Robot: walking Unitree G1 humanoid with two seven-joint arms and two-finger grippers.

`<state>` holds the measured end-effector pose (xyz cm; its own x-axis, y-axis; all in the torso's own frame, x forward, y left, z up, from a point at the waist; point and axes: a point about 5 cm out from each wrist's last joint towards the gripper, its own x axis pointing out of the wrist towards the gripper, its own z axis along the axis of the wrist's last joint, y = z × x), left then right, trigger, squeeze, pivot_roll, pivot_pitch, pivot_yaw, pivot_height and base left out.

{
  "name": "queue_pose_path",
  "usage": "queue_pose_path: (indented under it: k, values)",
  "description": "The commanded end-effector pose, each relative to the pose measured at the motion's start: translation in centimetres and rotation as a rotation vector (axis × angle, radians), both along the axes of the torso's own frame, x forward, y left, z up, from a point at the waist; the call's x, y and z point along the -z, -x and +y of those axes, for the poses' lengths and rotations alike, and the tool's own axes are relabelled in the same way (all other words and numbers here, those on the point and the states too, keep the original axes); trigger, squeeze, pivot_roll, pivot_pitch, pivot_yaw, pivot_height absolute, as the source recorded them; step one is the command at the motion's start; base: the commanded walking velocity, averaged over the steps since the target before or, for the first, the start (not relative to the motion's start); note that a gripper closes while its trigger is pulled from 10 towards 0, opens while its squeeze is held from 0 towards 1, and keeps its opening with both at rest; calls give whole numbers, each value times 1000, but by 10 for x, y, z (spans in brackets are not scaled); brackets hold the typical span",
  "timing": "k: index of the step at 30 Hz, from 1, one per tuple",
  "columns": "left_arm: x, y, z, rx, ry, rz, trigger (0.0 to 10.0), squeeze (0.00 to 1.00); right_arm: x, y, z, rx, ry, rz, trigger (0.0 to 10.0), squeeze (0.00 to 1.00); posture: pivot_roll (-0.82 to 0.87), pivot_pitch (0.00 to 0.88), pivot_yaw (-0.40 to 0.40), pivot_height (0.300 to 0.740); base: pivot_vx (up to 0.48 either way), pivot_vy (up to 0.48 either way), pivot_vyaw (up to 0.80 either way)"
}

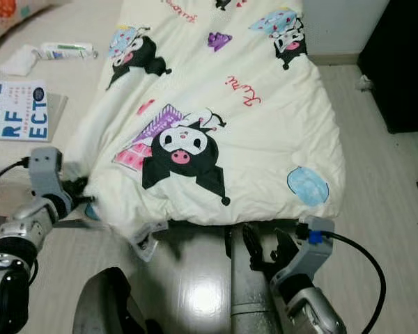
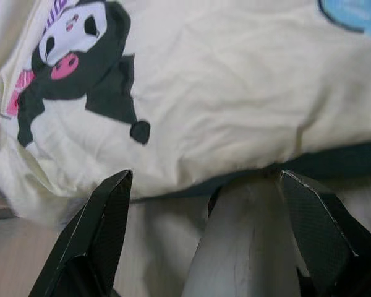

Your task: Clean up the room

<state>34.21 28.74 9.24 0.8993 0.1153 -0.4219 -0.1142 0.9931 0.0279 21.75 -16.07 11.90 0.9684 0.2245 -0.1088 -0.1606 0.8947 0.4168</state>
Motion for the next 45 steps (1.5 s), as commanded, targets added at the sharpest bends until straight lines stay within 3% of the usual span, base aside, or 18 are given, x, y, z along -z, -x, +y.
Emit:
queue_pose_path:
  k: [1,7,8,9,10,17,19,20,22,24,26,27,29,35,36,37,40,45]
  values:
    - [62,53,18,-95,-46,331,10000,996,9,3,-3,13,-1,36,10000,0,-248,408,62,497,0,0,0]
    - [36,37,29,-151,-166,148,10000,1000,9,-1,-1,12,-3,28,10000,0,-239,392,60,497,0,0,0]
    - [29,33,31,-168,-178,104,10000,729,9,-2,0,9,-4,25,10000,0,-238,391,59,497,0,0,0]
    - [25,31,32,-179,-186,75,10000,729,9,-3,0,6,-5,24,10000,0,-238,391,59,497,0,0,0]
    - [18,28,33,-187,-212,41,10000,0,9,-4,1,4,-6,22,10000,0,-237,387,58,497,0,0,0]
    - [-1,17,33,-191,-262,-77,10000,0,8,-8,-3,13,-4,0,10000,0,-233,371,62,497,0,0,0]
    - [-14,8,24,-164,-199,-216,10000,0,4,-14,-27,120,17,-46,10000,0,-227,362,67,497,0,0,0]
    - [-14,8,24,-164,-199,-216,10000,0,4,-14,-27,120,17,-46,10000,0,-227,362,67,497,0,0,0]
    - [-21,4,20,-171,-85,-315,10000,0,0,-18,-54,245,20,-73,10000,0,-222,358,72,497,0,0,0]
    - [-23,4,19,-183,-34,-343,10000,0,-1,-19,-63,288,19,-78,10000,0,-222,358,72,497,0,0,0]
    - [-29,0,17,-203,159,-429,10000,0,6,-17,-92,441,-3,-48,10000,12,-214,354,74,497,0,0,0]
    - [-33,-3,14,-188,245,-473,10000,0,16,-11,-111,544,4,-5,10000,1000,-203,346,74,497,0,0,0]
    - [-40,-9,-1,-94,336,-537,10000,0,34,5,-139,699,-9,60,10000,1000,-192,342,79,497,0,0,0]
    - [-45,-15,-39,124,403,-592,10000,0,51,20,-158,806,-146,61,10000,1000,-180,337,92,497,0,0,0]
    - [-45,-15,-39,124,403,-592,10000,0,51,20,-158,806,-146,61,10000,1000,-180,337,92,497,0,0,0]
    - [-42,-15,-64,222,429,-600,10000,0,52,14,-151,750,-298,-9,10000,1000,-169,330,106,497,0,0,0]
    - [-40,-14,-87,291,471,-603,10000,0,55,5,-138,663,-407,-66,10000,1000,-152,325,118,497,0,0,0]
    - [-37,-12,-102,354,499,-590,10000,0,49,-8,-116,491,-530,-174,10000,1000,-142,321,127,497,0,0,0]
